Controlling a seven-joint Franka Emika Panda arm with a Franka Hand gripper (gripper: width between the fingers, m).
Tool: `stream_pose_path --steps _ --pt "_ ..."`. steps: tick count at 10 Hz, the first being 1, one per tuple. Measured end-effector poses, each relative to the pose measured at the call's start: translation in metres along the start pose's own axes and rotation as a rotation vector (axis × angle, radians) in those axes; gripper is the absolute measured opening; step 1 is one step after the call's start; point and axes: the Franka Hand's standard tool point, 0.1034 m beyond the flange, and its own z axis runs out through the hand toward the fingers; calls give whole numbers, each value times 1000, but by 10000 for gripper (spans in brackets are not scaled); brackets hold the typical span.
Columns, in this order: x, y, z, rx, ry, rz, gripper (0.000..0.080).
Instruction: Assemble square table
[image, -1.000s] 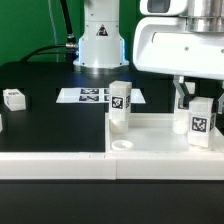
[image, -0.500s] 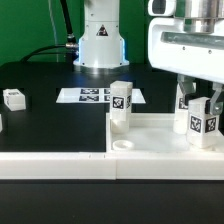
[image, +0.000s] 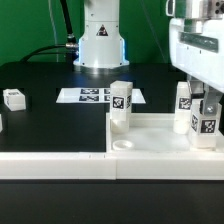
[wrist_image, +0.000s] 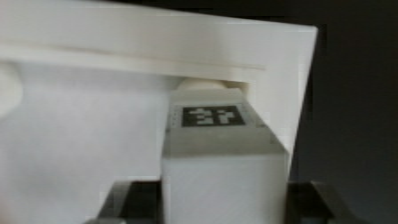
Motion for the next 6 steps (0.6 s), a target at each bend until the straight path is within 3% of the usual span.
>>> stream_pose_path --steps 1,3,4,5,6 --pt "0 2 0 23 -6 64 290" --pt "0 2 0 22 -6 28 301" --pt "0 2 0 22 -5 8 484" --pt "-1 5 1 6 10 -71 614" --pt "-6 8 2 -29 46 -245 614"
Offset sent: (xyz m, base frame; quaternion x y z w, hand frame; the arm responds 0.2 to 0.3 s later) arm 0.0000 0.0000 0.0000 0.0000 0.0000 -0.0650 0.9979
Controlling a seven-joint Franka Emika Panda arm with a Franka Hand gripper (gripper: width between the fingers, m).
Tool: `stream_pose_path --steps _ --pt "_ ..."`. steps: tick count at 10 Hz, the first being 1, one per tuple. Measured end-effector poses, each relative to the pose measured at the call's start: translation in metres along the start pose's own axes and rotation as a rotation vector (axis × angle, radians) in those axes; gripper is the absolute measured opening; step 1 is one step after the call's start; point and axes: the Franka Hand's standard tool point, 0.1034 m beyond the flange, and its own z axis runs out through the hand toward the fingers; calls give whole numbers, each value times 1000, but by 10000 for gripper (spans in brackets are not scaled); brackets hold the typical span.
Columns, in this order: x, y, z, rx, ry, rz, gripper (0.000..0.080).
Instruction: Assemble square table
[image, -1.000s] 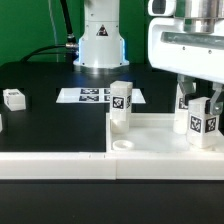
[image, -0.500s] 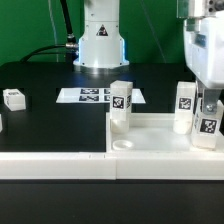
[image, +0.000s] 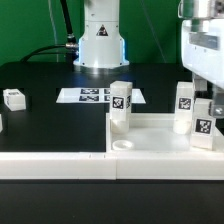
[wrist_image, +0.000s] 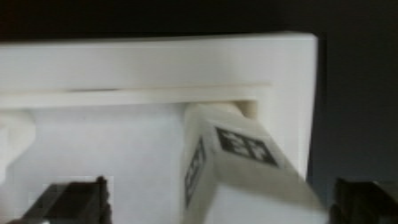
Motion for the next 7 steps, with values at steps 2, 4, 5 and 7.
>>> stream_pose_path --steps 2,4,5,7 --pt "-10 0 5 -7 20 -291 642" --pt "-8 -1 5 -6 21 -430 648" --pt "-8 -1 5 -6 21 -486 649" --pt "-1 -2 5 -26 42 -780 649"
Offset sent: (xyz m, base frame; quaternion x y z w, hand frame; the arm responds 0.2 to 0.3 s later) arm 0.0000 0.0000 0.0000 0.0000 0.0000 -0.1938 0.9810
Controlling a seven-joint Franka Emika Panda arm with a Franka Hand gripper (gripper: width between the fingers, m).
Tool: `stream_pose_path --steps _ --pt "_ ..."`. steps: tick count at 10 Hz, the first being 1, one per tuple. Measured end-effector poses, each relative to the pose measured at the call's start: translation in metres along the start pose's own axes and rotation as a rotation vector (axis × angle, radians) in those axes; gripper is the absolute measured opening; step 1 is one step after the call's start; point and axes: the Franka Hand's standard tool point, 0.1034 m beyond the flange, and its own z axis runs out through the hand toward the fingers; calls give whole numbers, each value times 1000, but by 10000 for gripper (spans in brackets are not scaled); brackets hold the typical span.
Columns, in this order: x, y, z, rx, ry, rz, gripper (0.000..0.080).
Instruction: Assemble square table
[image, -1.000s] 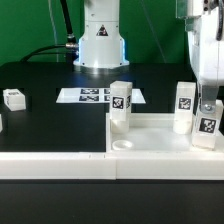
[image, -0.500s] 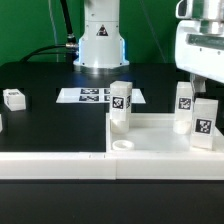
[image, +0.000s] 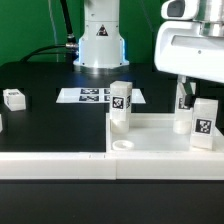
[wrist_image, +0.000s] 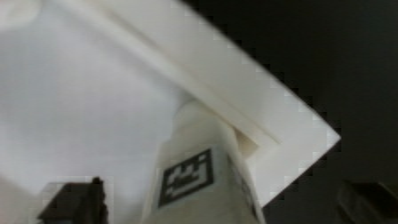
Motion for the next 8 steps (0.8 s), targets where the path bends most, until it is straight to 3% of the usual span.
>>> stream_pose_path --steps 2,5,7,8 --pt "8 6 6 -9 5 -246 649" --pt "8 6 6 -9 5 -219 622" --pt "8 6 6 -6 3 -76 287" --pt "8 6 6 -6 3 -48 290"
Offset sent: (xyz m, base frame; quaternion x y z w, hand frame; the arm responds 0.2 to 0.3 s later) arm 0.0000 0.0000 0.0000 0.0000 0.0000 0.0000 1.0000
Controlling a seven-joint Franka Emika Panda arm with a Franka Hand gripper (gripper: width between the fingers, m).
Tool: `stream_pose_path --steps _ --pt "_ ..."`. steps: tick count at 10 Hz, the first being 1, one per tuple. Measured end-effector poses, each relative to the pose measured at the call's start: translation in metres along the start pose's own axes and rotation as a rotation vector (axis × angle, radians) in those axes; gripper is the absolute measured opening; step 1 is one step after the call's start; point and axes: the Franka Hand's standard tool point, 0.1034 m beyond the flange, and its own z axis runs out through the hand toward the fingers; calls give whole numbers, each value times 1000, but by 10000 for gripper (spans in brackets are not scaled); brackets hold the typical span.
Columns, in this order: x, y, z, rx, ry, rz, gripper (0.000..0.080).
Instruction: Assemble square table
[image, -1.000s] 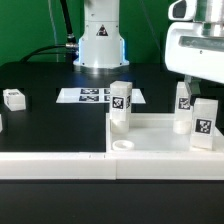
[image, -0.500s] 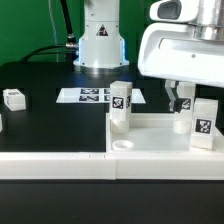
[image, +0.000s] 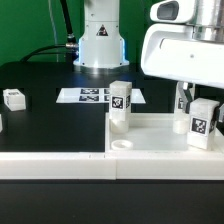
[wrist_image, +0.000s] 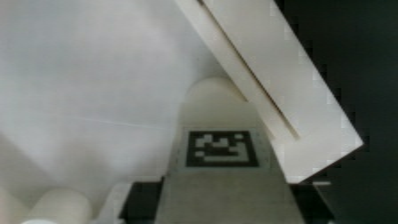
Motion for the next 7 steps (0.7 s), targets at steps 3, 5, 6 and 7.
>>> stream_pose_path --steps 3,5,6,7 --pt "-1 -2 1 5 -5 389 290" --pt "-4 -4 2 46 -19 711 290" --pt "-7 -6 2 79 -36 880 290" --pt "-8 -11 0 100 -47 1005 290"
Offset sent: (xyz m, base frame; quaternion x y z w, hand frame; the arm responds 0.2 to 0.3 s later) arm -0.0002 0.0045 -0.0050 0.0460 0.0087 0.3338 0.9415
